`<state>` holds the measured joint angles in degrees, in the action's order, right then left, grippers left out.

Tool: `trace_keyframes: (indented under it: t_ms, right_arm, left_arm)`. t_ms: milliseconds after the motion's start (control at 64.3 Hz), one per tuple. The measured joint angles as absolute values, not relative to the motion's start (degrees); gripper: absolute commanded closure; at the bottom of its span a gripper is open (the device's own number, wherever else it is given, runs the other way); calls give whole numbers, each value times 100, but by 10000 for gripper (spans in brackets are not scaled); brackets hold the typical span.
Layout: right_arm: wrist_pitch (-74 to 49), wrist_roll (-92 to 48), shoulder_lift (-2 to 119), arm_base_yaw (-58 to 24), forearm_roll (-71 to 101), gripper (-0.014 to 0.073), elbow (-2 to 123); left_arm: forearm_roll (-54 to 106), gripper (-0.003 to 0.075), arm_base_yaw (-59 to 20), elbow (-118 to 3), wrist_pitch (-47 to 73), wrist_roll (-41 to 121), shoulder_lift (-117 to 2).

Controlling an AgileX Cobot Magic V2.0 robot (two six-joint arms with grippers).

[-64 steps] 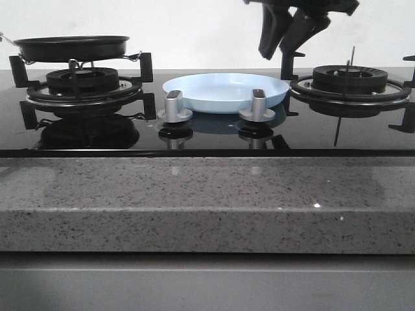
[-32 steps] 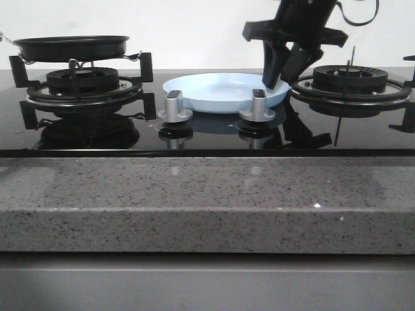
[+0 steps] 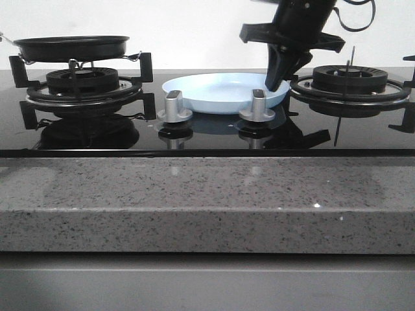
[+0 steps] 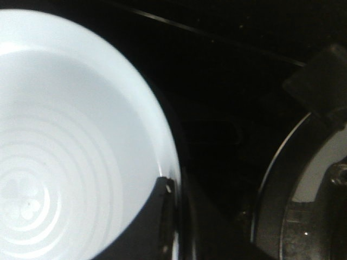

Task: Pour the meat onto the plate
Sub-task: 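Lower the right gripper to the light blue plate rim and grasp it, then lift the light blue plate with the right gripper and hold it up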

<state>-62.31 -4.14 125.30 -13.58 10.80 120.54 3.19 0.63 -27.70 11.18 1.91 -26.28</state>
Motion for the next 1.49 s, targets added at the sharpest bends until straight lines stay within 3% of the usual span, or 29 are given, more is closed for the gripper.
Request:
trace_keyframes:
  t_ms: [513,825,1089,1338,1494]
  right_arm:
    - [-7123,-418,12595,-1342,1044,654,13306]
    - [-7185,-306,12107,-1331,1060,654,13209]
    - [-7092,-487,11041,-1482,1391,654,11440]
    - [-5473,-546,9930,-1828,1676,654,9018]
    - [-4702,-553,9562,-1839,1725,654,8217]
  left_arm:
    - [319,62,63,-2770,1118,191,-2637]
    - [319,62,63,-2770,1118,191,-2637]
    - [319,62,63,-2770,1118,191,-2637]
    - [319,62,63,-2770,1118,191,-2637]
    - [319,62,63,-2770,1118,191,-2637]
